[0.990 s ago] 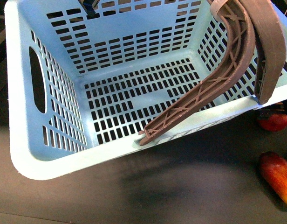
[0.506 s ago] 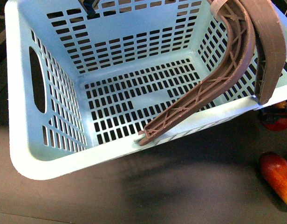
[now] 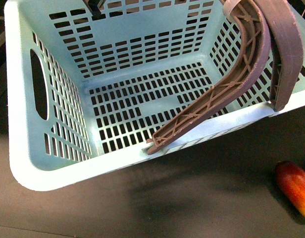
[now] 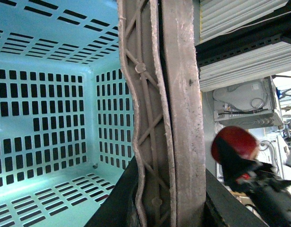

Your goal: Pick apple with right arm and hold basket with left

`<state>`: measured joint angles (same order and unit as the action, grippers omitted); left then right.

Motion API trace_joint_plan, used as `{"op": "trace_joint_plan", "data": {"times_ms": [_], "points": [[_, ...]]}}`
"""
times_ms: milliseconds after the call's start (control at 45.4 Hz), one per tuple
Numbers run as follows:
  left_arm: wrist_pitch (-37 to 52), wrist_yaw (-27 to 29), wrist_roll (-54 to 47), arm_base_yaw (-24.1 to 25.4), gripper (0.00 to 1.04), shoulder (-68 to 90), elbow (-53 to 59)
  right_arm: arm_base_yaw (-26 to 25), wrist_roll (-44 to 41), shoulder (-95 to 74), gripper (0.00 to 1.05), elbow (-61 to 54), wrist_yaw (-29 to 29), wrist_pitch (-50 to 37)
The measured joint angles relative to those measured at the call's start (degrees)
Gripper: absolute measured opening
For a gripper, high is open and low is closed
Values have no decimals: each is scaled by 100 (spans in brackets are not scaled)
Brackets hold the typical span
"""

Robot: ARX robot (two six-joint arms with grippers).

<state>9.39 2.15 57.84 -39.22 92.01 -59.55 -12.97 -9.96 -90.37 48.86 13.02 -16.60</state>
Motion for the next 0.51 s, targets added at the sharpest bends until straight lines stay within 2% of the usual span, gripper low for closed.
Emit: {"op": "trace_joint_plan", "data": {"times_ms": [220,396,506], "points": [[0,-2,0,0,19,0,0,667,269,1152,80,-109,-35,136],[0,-2,0,0,19,0,0,1886,428,1399,80,-420,-363,142],[0,-2,0,0,19,0,0,2345,509,1165,80,-476,-503,46]]}}
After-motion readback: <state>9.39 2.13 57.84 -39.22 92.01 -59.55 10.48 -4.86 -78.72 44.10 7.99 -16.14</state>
